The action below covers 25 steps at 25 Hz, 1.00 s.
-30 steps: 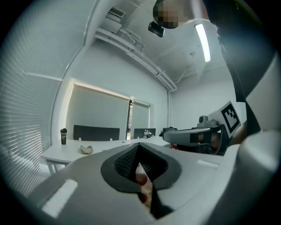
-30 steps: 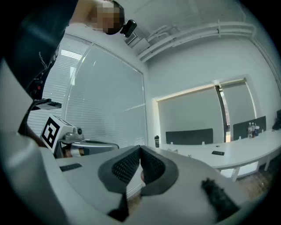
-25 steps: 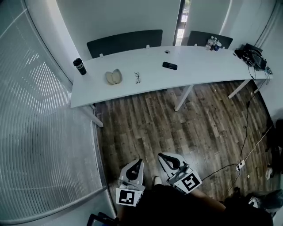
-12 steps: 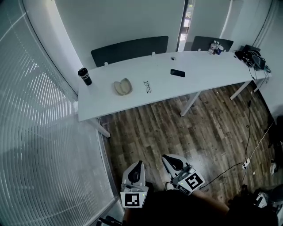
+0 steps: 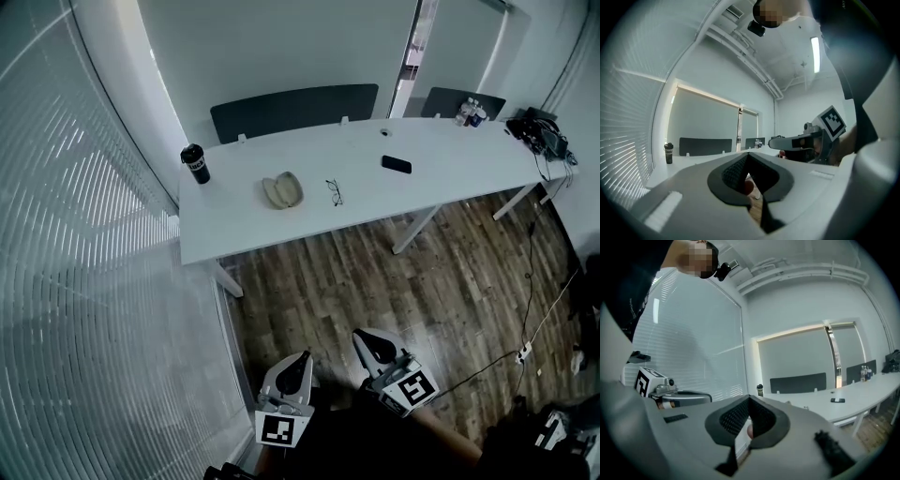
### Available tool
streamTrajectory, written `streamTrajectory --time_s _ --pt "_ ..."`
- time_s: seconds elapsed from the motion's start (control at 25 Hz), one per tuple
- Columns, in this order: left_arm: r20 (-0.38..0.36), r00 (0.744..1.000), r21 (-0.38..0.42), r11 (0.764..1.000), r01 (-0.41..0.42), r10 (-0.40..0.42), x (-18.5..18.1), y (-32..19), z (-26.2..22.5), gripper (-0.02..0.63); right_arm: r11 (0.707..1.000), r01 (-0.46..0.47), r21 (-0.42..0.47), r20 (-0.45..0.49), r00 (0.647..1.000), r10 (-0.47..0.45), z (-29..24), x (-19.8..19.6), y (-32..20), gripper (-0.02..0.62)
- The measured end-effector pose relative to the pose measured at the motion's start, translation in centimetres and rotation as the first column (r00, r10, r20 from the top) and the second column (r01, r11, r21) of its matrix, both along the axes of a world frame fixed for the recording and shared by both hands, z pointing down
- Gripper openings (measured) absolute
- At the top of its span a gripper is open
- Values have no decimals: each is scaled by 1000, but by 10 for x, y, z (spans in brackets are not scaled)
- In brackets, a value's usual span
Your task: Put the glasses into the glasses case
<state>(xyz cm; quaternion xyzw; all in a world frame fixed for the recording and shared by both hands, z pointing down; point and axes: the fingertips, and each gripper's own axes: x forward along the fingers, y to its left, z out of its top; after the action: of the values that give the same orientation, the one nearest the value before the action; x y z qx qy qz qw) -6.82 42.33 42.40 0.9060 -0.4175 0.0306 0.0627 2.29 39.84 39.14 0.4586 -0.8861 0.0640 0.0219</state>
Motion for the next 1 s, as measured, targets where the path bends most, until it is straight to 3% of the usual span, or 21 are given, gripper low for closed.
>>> streamTrajectory --time_s 0.36,0.56,0.64,0.8,0.88,1.0 --pt "-66 997 -62 997 -49 45 21 -29 9 8 999 43 3 -6 999 -43 4 10 -20 6" --pt "-37 994 -84 991 -105 102 57 -40 11 6 994 100 42 -28 995 -99 2 18 -33 6" --pt "-37 998 -92 994 -61 58 62 -54 14 8 993 107 42 -18 994 -106 1 24 -39 6" --pt "-51 989 -87 987 133 -138 52 -97 23 8 995 98 35 9 995 -98 2 40 -60 6" --pt "-57 985 -75 985 158 -163 56 -110 16 8 995 95 35 19 995 -95 3 52 -69 6" --pt "-4 991 -34 991 132 -132 76 -120 12 8 996 81 43 48 995 -83 -2 76 -84 6"
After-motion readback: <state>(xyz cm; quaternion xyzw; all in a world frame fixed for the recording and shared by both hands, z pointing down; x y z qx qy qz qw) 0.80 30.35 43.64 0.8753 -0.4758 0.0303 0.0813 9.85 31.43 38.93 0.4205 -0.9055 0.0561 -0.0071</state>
